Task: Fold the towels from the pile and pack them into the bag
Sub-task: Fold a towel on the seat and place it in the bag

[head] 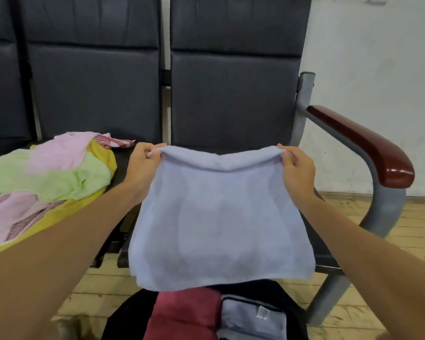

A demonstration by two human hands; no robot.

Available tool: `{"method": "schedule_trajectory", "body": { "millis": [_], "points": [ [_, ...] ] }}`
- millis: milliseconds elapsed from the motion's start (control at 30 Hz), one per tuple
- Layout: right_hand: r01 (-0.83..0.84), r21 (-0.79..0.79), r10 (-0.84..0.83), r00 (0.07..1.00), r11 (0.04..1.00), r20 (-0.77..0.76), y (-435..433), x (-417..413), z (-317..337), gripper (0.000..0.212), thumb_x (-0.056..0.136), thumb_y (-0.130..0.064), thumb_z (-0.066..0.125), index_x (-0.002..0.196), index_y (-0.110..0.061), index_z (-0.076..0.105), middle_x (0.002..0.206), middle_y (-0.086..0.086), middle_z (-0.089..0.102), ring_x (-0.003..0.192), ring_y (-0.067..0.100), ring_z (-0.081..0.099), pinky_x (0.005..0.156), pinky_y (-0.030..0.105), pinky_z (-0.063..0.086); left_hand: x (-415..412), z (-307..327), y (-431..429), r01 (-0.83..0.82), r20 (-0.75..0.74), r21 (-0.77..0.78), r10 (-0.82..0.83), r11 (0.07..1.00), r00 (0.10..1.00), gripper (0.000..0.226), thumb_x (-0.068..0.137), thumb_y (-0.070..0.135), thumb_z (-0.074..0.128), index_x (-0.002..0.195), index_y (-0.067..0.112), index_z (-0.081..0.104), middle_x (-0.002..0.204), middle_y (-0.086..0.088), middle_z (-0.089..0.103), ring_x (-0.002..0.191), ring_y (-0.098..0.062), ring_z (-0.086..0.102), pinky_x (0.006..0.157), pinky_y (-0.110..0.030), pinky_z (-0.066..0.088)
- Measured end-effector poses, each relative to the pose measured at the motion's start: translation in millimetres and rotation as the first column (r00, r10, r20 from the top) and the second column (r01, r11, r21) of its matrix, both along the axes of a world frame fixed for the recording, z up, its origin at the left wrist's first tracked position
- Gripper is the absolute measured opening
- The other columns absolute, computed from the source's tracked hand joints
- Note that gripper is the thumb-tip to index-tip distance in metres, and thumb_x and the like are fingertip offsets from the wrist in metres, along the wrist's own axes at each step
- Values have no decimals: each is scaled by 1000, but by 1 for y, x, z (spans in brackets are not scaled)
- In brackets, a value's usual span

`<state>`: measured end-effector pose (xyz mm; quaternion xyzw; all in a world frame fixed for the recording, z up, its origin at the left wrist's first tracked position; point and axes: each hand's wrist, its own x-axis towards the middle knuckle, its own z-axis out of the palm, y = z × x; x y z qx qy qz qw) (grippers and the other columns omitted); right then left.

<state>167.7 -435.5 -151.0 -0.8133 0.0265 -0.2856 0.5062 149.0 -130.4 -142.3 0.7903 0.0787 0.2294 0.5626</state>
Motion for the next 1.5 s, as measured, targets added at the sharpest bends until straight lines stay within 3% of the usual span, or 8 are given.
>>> {"method": "schedule_trajectory", "body": {
  "millis": [167,367,533,700,867,1133,1300,1500],
  "points": [
    [14,-155,-22,998,988,-53,-8,-2,-9,25,105,-24,42,113,-16,64,110,4,64,98,17,60,92,29,49,-5,-10,0,53,0,-20,-53,998,999,6,103,16,42,103,10,45,100,-7,55,88,-12,58,70,-19,49],
    [-219,-300,118,940,929,-320,-23,-36,-8,16,98,-10,52,107,-10,66,100,15,68,87,33,69,82,49,58,-47,-25,12,207,-143,259,-175,943,974,6,103,14,40,108,14,43,95,-1,54,89,-18,62,70,-28,56],
    [-470,-501,139,815,726,-563,-26,-62,-10,17,98,-15,54,105,-17,69,108,4,64,97,19,59,77,22,48,-68,-28,31,510,-466,365,-322,779,824,21,99,13,47,117,23,46,112,-1,55,97,-13,54,71,-23,45],
    [-570,-593,75,754,569,-652,-22,-65,-23,39,99,-21,54,137,-24,53,142,3,51,120,24,50,102,30,40,-66,-53,33,698,-640,461,-339,549,689,53,96,4,49,145,18,34,151,0,33,136,-16,34,104,-21,30],
    [-483,-592,68,808,645,-586,-19,-42,-43,39,101,-20,49,141,-22,49,138,10,54,119,28,52,100,29,39,-38,-71,32,606,-544,507,-319,613,776,49,101,6,40,147,18,31,155,-2,28,141,-19,29,108,-20,22],
    [-294,-585,43,914,756,-403,-12,-20,-56,34,100,-4,39,121,-12,64,116,16,66,97,31,62,88,34,49,-16,-85,27,362,-276,571,-244,737,930,34,103,15,41,134,16,55,141,-2,51,129,-15,45,104,-20,29],
    [-146,-521,31,974,841,-223,-18,-33,-38,30,101,-5,42,125,-7,60,117,16,65,89,22,57,81,26,43,-28,-60,19,262,-158,354,-219,898,963,32,100,8,47,128,10,61,130,4,56,121,-9,47,100,-19,33],
    [-104,-528,15,985,843,-170,-38,-71,-18,27,103,-19,43,123,-11,60,110,11,65,81,14,53,76,24,44,-60,-29,27,225,-138,27,-219,974,966,25,99,13,49,108,17,71,120,1,64,113,-15,57,104,-39,46]
  ]
}}
